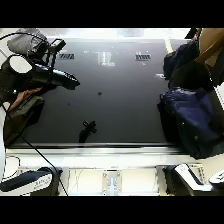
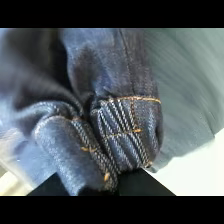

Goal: Fold the clothes and pants, and hang the long-sleeved shirts on hangers.

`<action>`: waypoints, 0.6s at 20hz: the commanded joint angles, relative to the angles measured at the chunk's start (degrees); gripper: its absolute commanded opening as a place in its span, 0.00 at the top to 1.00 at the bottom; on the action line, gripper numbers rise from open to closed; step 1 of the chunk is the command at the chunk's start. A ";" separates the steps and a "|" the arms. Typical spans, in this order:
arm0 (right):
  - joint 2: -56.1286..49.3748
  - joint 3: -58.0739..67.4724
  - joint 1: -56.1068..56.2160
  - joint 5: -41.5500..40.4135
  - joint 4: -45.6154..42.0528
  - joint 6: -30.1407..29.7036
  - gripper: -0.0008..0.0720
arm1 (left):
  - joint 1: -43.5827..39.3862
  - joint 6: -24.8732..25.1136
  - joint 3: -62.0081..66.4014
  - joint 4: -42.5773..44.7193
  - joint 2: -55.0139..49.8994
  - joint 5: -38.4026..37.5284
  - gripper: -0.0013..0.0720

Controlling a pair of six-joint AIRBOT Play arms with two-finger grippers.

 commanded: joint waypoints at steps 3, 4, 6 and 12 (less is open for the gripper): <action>4.72 -16.48 -0.92 -9.49 -11.67 0.92 0.29 | 0.04 0.04 0.02 0.00 0.00 0.00 0.97; 4.72 -14.78 -0.92 -8.63 -11.69 3.21 0.23 | 0.04 0.04 0.02 0.00 0.00 0.02 0.97; 4.74 -7.45 -0.90 -5.60 -9.75 8.66 0.23 | 0.07 0.04 0.02 0.00 0.00 0.02 0.97; 5.11 24.81 -0.79 -5.14 22.88 9.60 0.23 | 0.04 0.02 0.00 0.00 -0.79 0.02 0.97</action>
